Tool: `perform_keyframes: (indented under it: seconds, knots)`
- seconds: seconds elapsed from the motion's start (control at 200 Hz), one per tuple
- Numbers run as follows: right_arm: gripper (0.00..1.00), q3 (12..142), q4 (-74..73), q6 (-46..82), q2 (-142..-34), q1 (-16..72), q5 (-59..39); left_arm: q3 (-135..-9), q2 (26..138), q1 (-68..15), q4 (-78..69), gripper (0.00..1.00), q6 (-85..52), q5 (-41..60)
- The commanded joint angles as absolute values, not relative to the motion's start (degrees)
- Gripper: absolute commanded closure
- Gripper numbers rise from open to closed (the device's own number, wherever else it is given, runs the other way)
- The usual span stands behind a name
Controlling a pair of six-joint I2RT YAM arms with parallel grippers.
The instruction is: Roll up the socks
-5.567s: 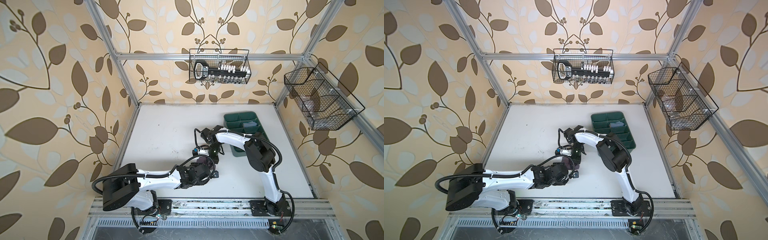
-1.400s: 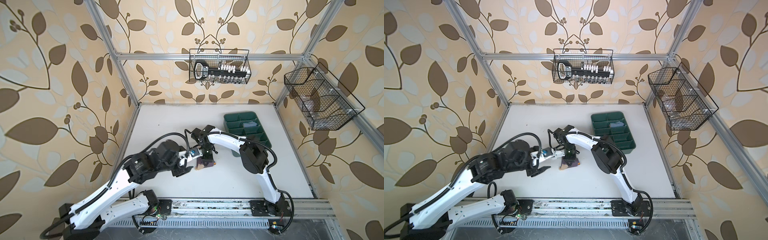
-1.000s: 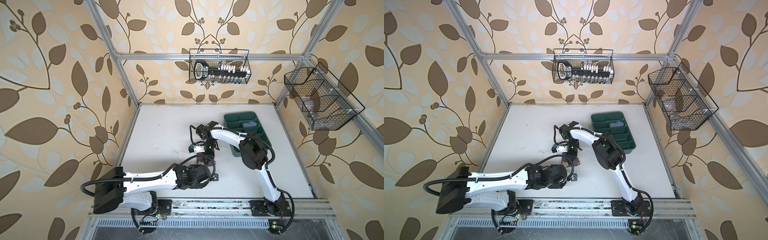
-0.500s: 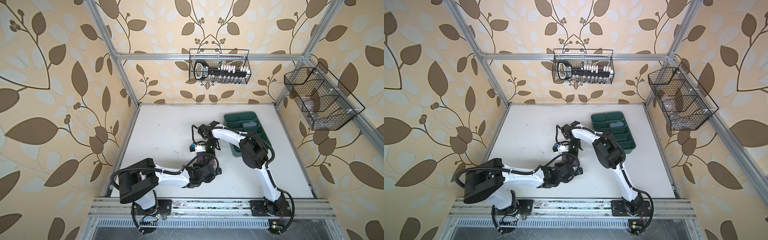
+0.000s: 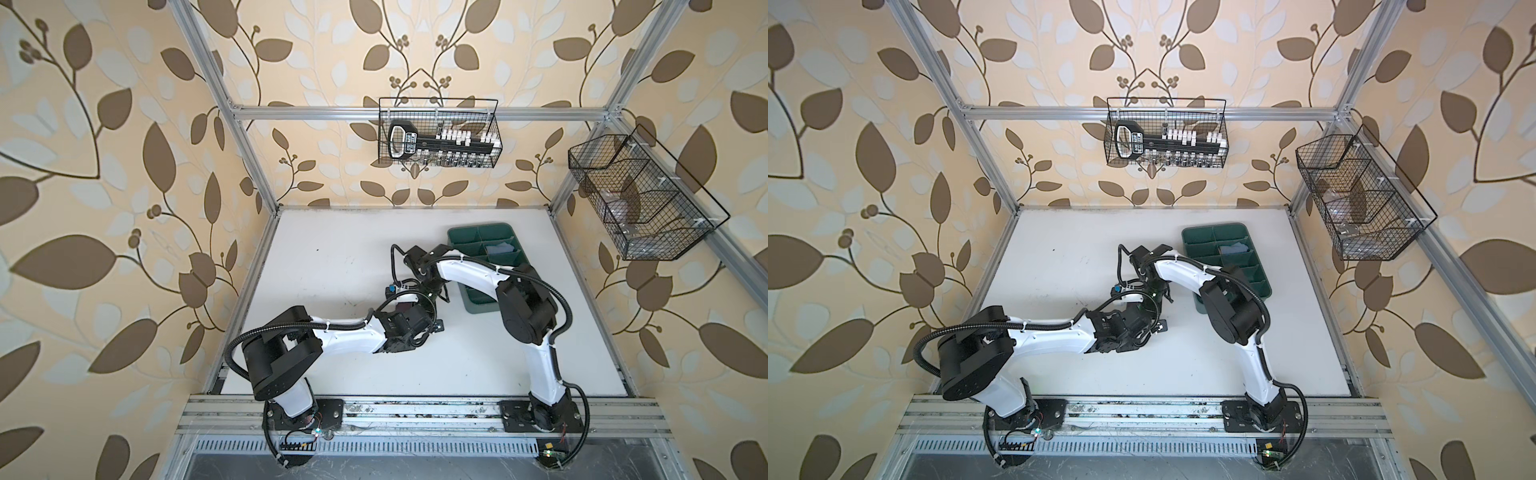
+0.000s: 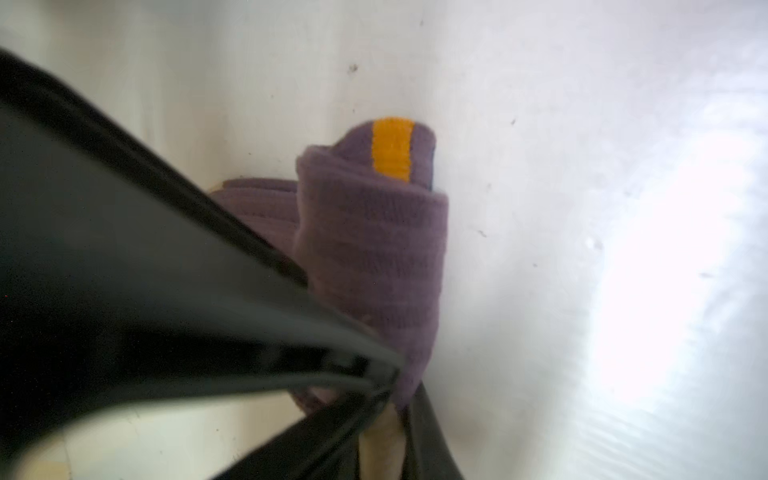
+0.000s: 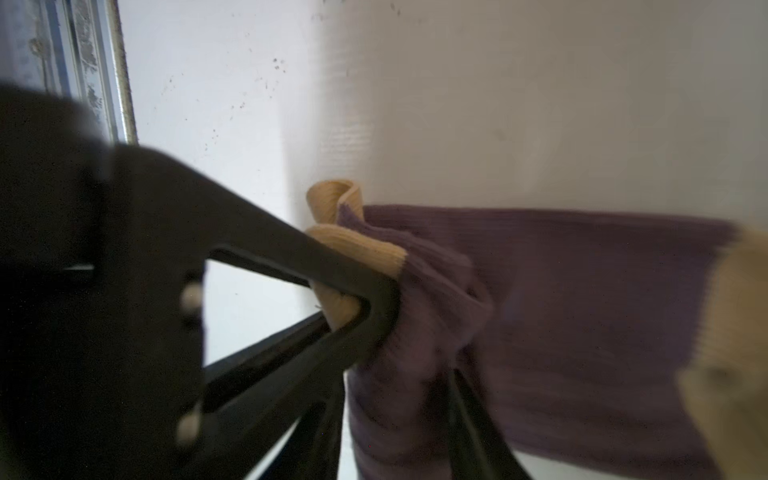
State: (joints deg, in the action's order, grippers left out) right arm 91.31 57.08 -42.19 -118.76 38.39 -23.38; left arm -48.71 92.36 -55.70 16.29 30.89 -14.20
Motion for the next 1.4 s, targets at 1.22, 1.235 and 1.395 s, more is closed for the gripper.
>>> perform_keyframes:
  seconds: [1.22, 1.235, 1.395]
  knots:
    - [0.39, 33.7, 0.7, -56.3, -72.7, 61.9, 15.9, -75.7, 114.7, -32.7, 53.5, 0.89, 25.9, 24.1]
    - [0.39, 34.1, -0.2, -56.6, -74.0, 61.9, 16.0, -75.7, 114.6, -32.5, 53.4, 0.89, 25.7, 24.2]
    - [0.39, 37.5, -9.8, -59.1, -83.9, 60.8, 16.2, -76.8, 115.7, -32.3, 53.7, 0.88, 25.3, 25.5]
